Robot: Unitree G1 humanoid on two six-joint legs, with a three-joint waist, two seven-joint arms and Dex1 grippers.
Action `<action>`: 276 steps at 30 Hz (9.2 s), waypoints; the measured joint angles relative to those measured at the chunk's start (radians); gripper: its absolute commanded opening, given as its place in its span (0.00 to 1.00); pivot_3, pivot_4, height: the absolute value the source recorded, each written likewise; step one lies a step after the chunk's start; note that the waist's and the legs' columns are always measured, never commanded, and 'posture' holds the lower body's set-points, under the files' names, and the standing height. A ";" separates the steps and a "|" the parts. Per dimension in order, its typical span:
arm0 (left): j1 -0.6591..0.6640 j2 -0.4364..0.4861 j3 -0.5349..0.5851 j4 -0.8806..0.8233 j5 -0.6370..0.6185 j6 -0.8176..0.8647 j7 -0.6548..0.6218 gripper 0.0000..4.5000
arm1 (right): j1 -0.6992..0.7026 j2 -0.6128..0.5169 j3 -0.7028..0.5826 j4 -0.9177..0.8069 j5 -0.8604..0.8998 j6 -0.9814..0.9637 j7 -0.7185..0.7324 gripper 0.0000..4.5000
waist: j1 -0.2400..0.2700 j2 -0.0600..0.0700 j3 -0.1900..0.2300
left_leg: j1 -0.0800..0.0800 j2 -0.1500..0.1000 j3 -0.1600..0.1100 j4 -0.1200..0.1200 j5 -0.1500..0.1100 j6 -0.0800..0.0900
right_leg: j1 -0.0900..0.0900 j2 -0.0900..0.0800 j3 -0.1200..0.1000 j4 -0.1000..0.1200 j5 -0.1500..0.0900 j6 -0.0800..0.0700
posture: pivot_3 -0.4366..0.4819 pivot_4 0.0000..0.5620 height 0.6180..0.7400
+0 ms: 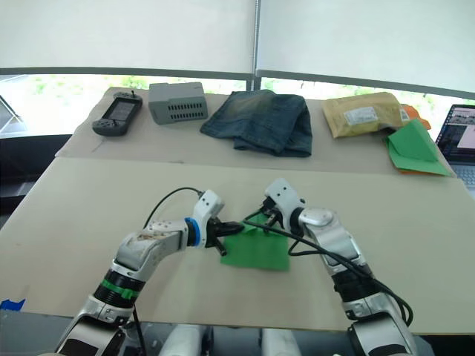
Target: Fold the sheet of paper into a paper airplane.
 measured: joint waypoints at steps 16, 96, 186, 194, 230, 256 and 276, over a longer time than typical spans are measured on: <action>-0.008 -0.011 0.013 0.015 0.000 -0.002 -0.005 0.01 | 0.095 -0.014 0.006 -0.135 0.042 0.009 0.054 0.00 | 0.001 0.001 0.001 | -0.002 0.000 0.000 0.000 0.000 0.000 | -0.002 0.000 0.000 0.000 0.000 0.000 | 0.48 0.27 0.95; -0.033 0.033 -0.081 0.047 0.079 -0.142 -0.100 0.00 | 0.160 -0.027 -0.026 -0.249 0.066 0.117 0.018 0.00 | 0.006 0.000 0.001 | -0.003 -0.001 -0.001 -0.001 0.000 0.000 | -0.002 -0.001 0.000 -0.001 -0.001 0.000 | 0.48 0.27 0.95; -0.065 -0.012 -0.102 0.133 0.188 -0.253 -0.172 0.00 | 0.648 0.029 -0.581 -0.463 1.328 0.532 -0.441 0.01 | 0.007 0.006 -0.002 | -0.009 -0.004 -0.009 0.001 0.000 0.000 | -0.001 -0.001 0.002 -0.002 -0.008 -0.003 | 0.48 0.27 0.95; -0.065 -0.012 -0.103 0.133 0.189 -0.253 -0.172 0.00 | 0.562 -0.023 -0.464 -0.518 1.307 0.513 -0.454 0.01 | 0.006 0.006 -0.002 | -0.009 -0.004 -0.008 0.001 0.000 0.000 | -0.001 -0.001 0.001 -0.002 -0.008 -0.003 | 0.48 0.27 0.95; -0.064 -0.007 -0.105 0.123 0.197 -0.255 -0.165 0.00 | 0.529 -0.446 -0.329 -0.397 0.579 0.056 -0.037 0.55 | 0.005 0.006 -0.002 | -0.008 -0.005 -0.007 0.001 0.000 0.000 | -0.001 0.000 0.002 -0.003 -0.007 0.000 | 0.48 0.27 0.95; -0.051 -0.009 -0.101 0.106 0.197 -0.253 -0.152 0.00 | 0.309 -0.088 -0.108 -0.342 0.532 0.059 0.057 0.00 | 0.003 0.006 -0.002 | -0.008 -0.004 -0.008 0.001 0.000 0.000 | -0.001 0.001 0.001 -0.001 -0.004 0.004 | 0.48 0.27 0.95; -0.039 0.026 0.026 0.055 0.140 -0.098 -0.105 0.00 | 0.258 -0.031 -0.012 -0.194 0.355 0.011 0.082 0.00 | -0.027 0.006 -0.002 | -0.004 -0.003 -0.008 0.001 0.000 0.000 | -0.001 0.002 0.002 0.003 -0.005 0.002 | 0.48 0.27 0.95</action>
